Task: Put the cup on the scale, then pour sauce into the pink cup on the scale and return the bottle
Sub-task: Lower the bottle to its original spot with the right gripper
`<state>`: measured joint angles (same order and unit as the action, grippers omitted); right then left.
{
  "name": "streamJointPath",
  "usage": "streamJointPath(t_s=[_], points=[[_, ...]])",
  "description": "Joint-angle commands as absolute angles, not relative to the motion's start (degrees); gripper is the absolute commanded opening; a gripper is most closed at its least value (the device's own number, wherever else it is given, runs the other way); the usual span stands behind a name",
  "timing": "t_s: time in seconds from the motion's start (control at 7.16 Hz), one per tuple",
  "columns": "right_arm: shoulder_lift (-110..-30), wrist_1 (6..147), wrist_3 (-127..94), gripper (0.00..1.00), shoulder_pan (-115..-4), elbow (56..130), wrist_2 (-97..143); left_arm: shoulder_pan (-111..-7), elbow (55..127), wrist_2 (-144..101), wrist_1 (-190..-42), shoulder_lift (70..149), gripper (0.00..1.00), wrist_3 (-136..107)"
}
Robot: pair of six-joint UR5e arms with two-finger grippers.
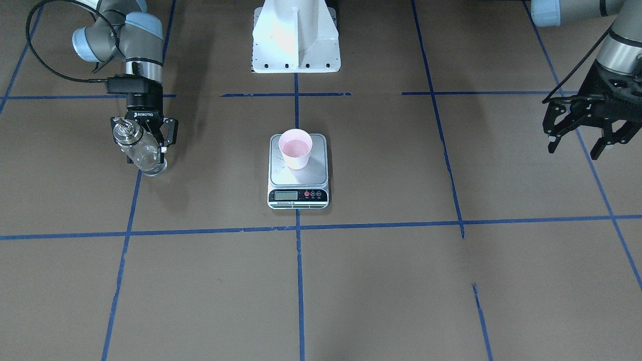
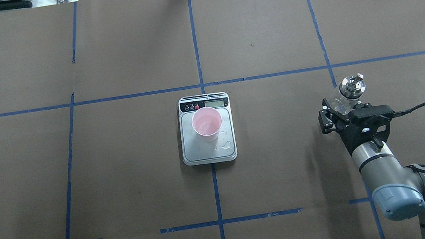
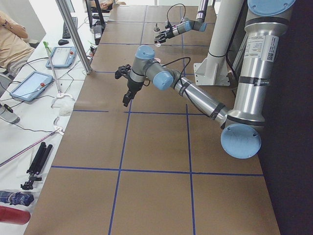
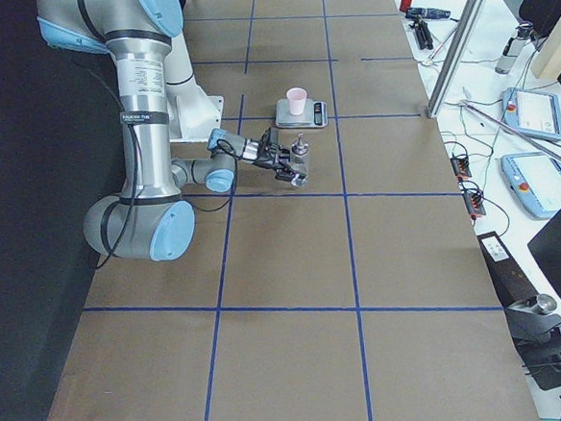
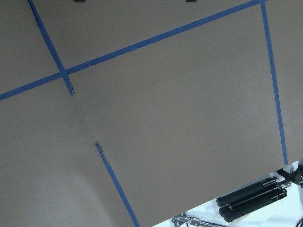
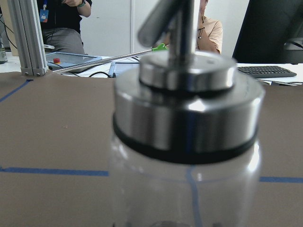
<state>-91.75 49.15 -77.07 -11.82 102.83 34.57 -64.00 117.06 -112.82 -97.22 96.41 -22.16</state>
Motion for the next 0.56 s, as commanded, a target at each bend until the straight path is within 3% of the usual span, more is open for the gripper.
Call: streamJointPath(t_s=[0.0,0.42], points=[[-91.85,48.78,-77.43,0.0,-12.13,102.39,34.45,-64.07,117.77,-112.85,-97.12,96.07,0.77,-22.24],[-91.23,48.69,-80.24,0.0,-11.87,99.41,34.01,-64.07,117.86,-112.85,-97.12,95.71,0.77,-22.15]])
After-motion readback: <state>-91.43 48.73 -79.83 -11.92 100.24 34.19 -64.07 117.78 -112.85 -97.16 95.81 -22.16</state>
